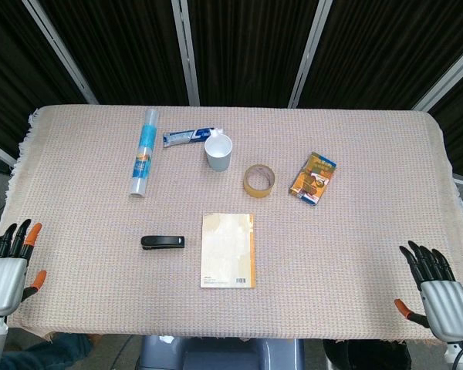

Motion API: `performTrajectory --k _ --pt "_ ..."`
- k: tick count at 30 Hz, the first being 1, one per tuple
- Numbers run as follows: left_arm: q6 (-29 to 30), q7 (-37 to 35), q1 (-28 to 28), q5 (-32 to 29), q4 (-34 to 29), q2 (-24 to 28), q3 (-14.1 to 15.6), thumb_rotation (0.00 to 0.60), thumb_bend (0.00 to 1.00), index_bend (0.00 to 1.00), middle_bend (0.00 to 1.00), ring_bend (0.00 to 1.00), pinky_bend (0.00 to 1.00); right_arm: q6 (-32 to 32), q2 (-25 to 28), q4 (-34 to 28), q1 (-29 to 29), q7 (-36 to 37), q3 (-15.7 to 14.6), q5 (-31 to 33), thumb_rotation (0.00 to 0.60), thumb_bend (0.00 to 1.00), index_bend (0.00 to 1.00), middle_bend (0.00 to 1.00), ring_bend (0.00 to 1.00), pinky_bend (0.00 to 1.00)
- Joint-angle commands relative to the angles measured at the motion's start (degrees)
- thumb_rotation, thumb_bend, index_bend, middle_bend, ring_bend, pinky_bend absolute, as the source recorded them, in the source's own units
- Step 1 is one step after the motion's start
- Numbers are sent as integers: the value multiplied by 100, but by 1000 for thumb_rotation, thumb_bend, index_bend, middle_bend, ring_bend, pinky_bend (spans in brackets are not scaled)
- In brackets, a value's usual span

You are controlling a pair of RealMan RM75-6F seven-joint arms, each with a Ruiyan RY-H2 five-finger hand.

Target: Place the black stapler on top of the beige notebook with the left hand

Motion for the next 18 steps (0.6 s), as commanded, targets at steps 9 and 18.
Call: performTrajectory --k 9,18 --pt "-86 74 -46 -1 -12 -64 -1 600 248 69 27 31 181 -61 -26 -15 17 -58 -11 31 600 159 0 0 0 0" --pt "-899 916 -787 -374 433 -1178 -414 600 242 95 113 104 228 38 22 -26 -19 40 -36 -52 600 160 0 0 0 0"
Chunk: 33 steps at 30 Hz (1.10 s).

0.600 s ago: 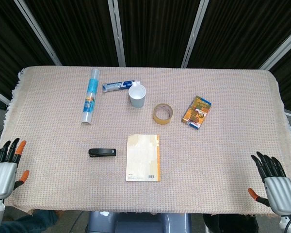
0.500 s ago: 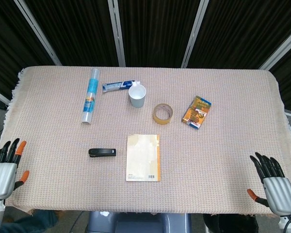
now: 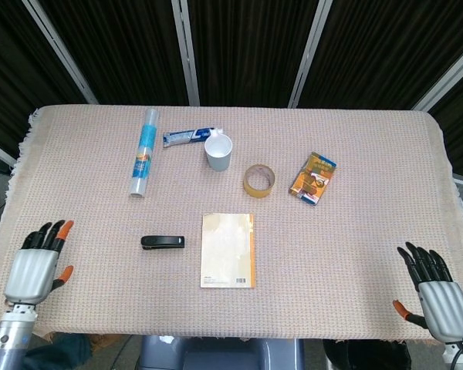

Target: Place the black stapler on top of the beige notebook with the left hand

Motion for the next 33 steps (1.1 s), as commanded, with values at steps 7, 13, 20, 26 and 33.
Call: performTrajectory --k 7,13,20,26,33 --pt "-1049 869 -946 -902 756 -1358 -531 600 259 164 186 151 232 155 92 34 -56 262 -22 -92 600 160 0 0 0 0" --pt "-1371 1106 -1363 -1079 1118 -1900 -626 600 279 172 182 163 235 189 121 44 -63 325 -36 -147 600 160 0 0 0 0" --pt "-1473 1413 -1705 -889 1449 -2403 -504 600 283 183 194 178 242 238 131 54 -81 365 -35 -173 600 160 0 0 0 0" --pt "-1615 1663 -1899 -1102 1506 -2659 -513 600 286 187 202 207 266 291 151 74 -102 417 -45 -215 600 160 0 0 0 0" --pt "-1653 2005 -2084 -1392 1600 -2864 -552 600 317 253 237 259 339 352 171 113 -122 507 -37 -229 600 160 0 0 0 0"
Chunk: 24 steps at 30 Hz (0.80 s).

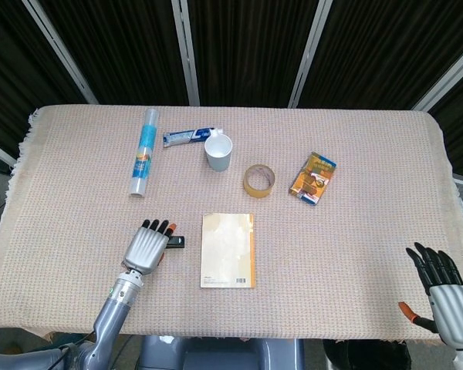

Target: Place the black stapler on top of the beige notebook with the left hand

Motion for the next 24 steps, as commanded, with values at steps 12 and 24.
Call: performTrajectory --k 12,24 --pt "74 279 -249 -386 111 -218 -55 600 608 475 373 382 450 -87 3 -11 25 -40 3 44 600 160 0 0 0 0" --pt "314 377 -291 -296 -883 185 120 600 603 530 420 425 486 -89 15 -14 29 14 12 53 600 160 0 0 0 0"
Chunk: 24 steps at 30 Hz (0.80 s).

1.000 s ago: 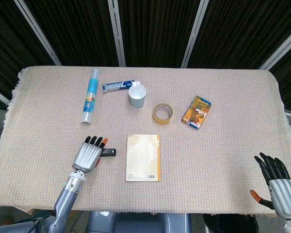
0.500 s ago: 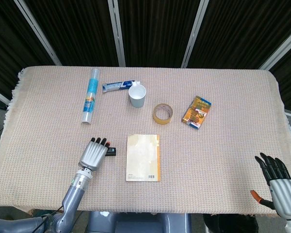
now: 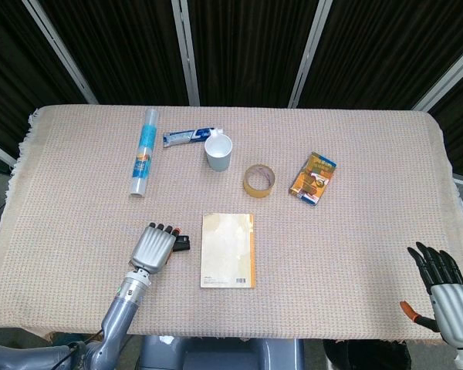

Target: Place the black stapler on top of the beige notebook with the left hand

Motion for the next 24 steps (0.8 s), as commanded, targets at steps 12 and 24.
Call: performTrajectory --k 12,24 --pt "80 762 -631 -254 -995 -292 -400 600 583 534 421 426 486 458 214 31 -121 670 -126 -434 600 159 0 0 0 0" --pt "-144 1112 -1427 -1067 159 -1329 -745 600 571 532 419 426 485 802 364 326 -210 1449 -114 -475 600 161 0 0 0 0"
